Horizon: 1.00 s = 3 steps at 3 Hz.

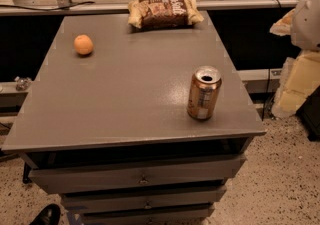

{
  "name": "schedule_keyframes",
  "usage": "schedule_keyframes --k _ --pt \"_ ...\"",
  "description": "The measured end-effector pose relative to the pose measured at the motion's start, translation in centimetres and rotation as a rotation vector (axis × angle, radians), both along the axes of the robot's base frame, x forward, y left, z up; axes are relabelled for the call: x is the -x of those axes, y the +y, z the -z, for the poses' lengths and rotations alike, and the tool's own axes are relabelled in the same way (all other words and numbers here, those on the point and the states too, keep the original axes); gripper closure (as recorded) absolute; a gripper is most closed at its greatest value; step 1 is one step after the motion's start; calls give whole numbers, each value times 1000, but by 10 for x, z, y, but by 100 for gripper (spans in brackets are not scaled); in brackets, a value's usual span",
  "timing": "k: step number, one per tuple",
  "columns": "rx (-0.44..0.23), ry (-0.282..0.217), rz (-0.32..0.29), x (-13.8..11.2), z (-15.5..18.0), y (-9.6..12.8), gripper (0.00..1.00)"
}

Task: Move orange can near orange

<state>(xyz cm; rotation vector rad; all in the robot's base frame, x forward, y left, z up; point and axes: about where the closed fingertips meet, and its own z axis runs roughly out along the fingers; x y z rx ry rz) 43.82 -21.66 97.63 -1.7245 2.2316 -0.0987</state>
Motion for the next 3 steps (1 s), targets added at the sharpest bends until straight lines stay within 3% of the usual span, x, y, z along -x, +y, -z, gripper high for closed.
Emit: schedule_keyframes --k 1,2,3 --pt "0 0 0 0 0 0 0" --pt "-97 -15 -12 -10 17 7 0" --pt "-313 -23 -51 -31 78 20 0"
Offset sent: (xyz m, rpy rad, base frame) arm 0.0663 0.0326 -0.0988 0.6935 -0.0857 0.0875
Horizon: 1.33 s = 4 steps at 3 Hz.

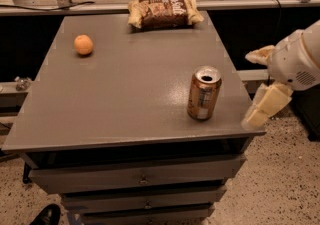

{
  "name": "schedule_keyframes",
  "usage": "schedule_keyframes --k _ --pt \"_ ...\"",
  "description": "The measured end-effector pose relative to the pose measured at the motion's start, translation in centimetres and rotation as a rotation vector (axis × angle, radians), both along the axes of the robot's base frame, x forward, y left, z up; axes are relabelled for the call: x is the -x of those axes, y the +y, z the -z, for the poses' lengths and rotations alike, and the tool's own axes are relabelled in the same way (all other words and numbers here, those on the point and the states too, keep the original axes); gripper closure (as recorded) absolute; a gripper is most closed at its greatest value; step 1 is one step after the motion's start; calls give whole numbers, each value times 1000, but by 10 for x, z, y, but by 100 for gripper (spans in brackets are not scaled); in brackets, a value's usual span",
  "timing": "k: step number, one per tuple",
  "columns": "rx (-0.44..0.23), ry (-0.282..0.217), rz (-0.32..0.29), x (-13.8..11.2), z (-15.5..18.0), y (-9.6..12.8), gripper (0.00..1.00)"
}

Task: Move orange can near orange

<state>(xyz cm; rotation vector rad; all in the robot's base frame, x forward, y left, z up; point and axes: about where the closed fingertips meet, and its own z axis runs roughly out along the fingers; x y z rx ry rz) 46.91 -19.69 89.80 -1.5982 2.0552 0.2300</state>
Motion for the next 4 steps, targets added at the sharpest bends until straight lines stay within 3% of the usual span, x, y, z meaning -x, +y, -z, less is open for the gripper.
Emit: schedule_keyframes --k 1,2,4 --pt "-219 2 -6 -16 37 22 0" --pt "-418 9 4 -29 50 41 0" --pt "-764 20 29 -42 33 59 0"
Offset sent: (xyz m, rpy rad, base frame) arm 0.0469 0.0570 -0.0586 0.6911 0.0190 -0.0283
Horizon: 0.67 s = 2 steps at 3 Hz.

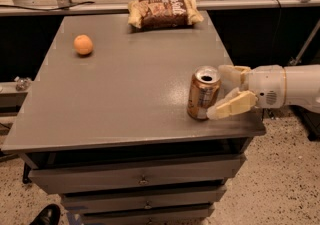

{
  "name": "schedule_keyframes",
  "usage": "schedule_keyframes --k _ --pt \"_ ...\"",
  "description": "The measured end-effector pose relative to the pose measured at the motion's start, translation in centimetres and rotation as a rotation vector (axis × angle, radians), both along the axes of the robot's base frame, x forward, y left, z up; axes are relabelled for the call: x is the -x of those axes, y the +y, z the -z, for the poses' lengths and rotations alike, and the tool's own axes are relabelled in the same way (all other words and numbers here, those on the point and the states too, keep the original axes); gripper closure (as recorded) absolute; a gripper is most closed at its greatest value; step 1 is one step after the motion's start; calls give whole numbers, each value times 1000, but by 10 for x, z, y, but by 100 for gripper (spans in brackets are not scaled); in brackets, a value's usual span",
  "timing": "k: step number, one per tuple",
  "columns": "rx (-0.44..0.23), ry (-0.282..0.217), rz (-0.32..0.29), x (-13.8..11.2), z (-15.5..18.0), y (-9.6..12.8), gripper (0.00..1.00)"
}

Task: Move orange can near orange

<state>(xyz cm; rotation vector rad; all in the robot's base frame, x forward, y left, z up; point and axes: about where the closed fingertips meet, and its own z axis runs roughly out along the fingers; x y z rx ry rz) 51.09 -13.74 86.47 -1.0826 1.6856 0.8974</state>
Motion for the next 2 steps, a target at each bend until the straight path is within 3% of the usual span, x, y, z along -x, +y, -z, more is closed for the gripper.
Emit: schedule_keyframes --k 1,2 --pt "-109 -30 -12 8 -8 8 0" --pt "-171 -83 -33 18 -10 20 0"
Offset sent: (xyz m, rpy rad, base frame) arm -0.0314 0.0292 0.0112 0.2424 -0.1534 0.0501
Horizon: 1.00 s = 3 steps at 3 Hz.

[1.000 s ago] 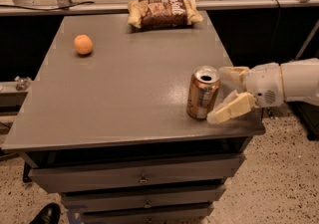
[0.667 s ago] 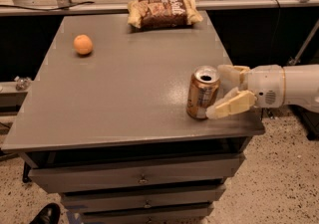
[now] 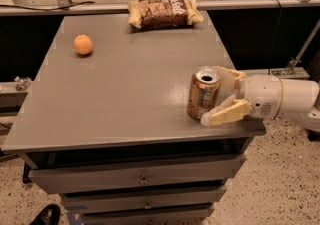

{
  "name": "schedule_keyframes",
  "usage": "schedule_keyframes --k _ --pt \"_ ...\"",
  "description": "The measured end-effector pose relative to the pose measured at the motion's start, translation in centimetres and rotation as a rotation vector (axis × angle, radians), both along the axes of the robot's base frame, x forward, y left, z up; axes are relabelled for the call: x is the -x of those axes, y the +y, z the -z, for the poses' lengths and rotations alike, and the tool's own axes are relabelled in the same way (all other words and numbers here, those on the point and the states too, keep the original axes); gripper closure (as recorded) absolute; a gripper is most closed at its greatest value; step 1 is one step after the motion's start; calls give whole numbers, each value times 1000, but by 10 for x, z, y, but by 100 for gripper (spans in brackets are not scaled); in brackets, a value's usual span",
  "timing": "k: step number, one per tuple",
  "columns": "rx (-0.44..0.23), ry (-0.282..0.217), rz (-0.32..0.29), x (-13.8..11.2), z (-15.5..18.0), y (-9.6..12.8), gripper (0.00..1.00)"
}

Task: Move orange can near orange

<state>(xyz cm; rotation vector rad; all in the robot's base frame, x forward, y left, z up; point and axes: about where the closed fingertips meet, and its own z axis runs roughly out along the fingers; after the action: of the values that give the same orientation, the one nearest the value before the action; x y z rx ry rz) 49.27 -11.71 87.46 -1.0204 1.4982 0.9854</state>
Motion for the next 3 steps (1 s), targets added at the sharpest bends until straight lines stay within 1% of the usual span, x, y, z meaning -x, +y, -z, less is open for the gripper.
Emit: schedule_keyframes --k 1,2,3 --pt "1 -53 -17 7 -2 13 18" --pt "26 -90 -19 7 -5 20 41" --pt "53 -106 -15 2 -7 21 64"
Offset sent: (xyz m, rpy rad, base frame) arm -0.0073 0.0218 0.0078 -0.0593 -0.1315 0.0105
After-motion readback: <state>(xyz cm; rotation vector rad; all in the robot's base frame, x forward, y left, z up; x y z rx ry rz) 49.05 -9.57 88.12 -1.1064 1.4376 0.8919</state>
